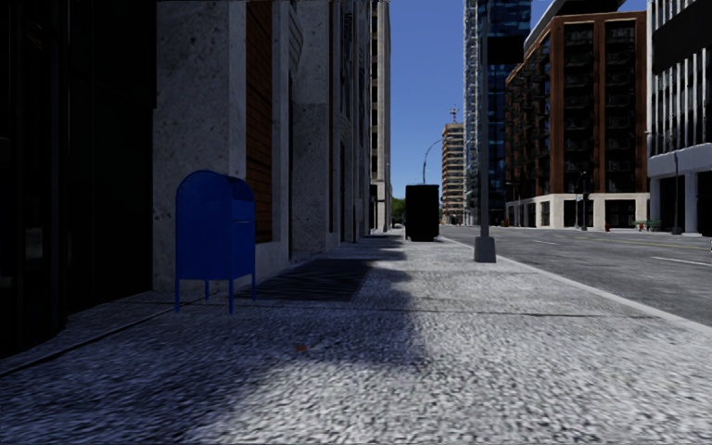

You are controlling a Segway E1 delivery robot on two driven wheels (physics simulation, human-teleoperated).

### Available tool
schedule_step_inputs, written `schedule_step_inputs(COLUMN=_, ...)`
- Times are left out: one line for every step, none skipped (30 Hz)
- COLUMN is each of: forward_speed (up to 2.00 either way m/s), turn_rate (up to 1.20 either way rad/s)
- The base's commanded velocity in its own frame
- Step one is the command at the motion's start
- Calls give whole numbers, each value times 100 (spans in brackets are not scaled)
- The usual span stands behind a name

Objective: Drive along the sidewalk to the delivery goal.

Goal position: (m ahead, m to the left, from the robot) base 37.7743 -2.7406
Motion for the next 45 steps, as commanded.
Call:
schedule_step_inputs(forward_speed=200, turn_rate=0)
schedule_step_inputs(forward_speed=200, turn_rate=0)
schedule_step_inputs(forward_speed=200, turn_rate=0)
schedule_step_inputs(forward_speed=200, turn_rate=0)
schedule_step_inputs(forward_speed=200, turn_rate=0)
schedule_step_inputs(forward_speed=200, turn_rate=0)
schedule_step_inputs(forward_speed=200, turn_rate=0)
schedule_step_inputs(forward_speed=200, turn_rate=0)
schedule_step_inputs(forward_speed=200, turn_rate=0)
schedule_step_inputs(forward_speed=200, turn_rate=0)
schedule_step_inputs(forward_speed=200, turn_rate=0)
schedule_step_inputs(forward_speed=200, turn_rate=0)
schedule_step_inputs(forward_speed=200, turn_rate=0)
schedule_step_inputs(forward_speed=200, turn_rate=0)
schedule_step_inputs(forward_speed=200, turn_rate=0)
schedule_step_inputs(forward_speed=200, turn_rate=0)
schedule_step_inputs(forward_speed=200, turn_rate=0)
schedule_step_inputs(forward_speed=200, turn_rate=0)
schedule_step_inputs(forward_speed=200, turn_rate=0)
schedule_step_inputs(forward_speed=200, turn_rate=0)
schedule_step_inputs(forward_speed=200, turn_rate=0)
schedule_step_inputs(forward_speed=200, turn_rate=0)
schedule_step_inputs(forward_speed=200, turn_rate=0)
schedule_step_inputs(forward_speed=200, turn_rate=0)
schedule_step_inputs(forward_speed=200, turn_rate=0)
schedule_step_inputs(forward_speed=200, turn_rate=0)
schedule_step_inputs(forward_speed=200, turn_rate=0)
schedule_step_inputs(forward_speed=200, turn_rate=0)
schedule_step_inputs(forward_speed=200, turn_rate=0)
schedule_step_inputs(forward_speed=200, turn_rate=-13)
schedule_step_inputs(forward_speed=200, turn_rate=-17)
schedule_step_inputs(forward_speed=200, turn_rate=-9)
schedule_step_inputs(forward_speed=200, turn_rate=0)
schedule_step_inputs(forward_speed=200, turn_rate=0)
schedule_step_inputs(forward_speed=200, turn_rate=0)
schedule_step_inputs(forward_speed=200, turn_rate=0)
schedule_step_inputs(forward_speed=200, turn_rate=0)
schedule_step_inputs(forward_speed=200, turn_rate=0)
schedule_step_inputs(forward_speed=200, turn_rate=0)
schedule_step_inputs(forward_speed=200, turn_rate=0)
schedule_step_inputs(forward_speed=200, turn_rate=0)
schedule_step_inputs(forward_speed=200, turn_rate=0)
schedule_step_inputs(forward_speed=200, turn_rate=0)
schedule_step_inputs(forward_speed=200, turn_rate=0)
schedule_step_inputs(forward_speed=200, turn_rate=0)
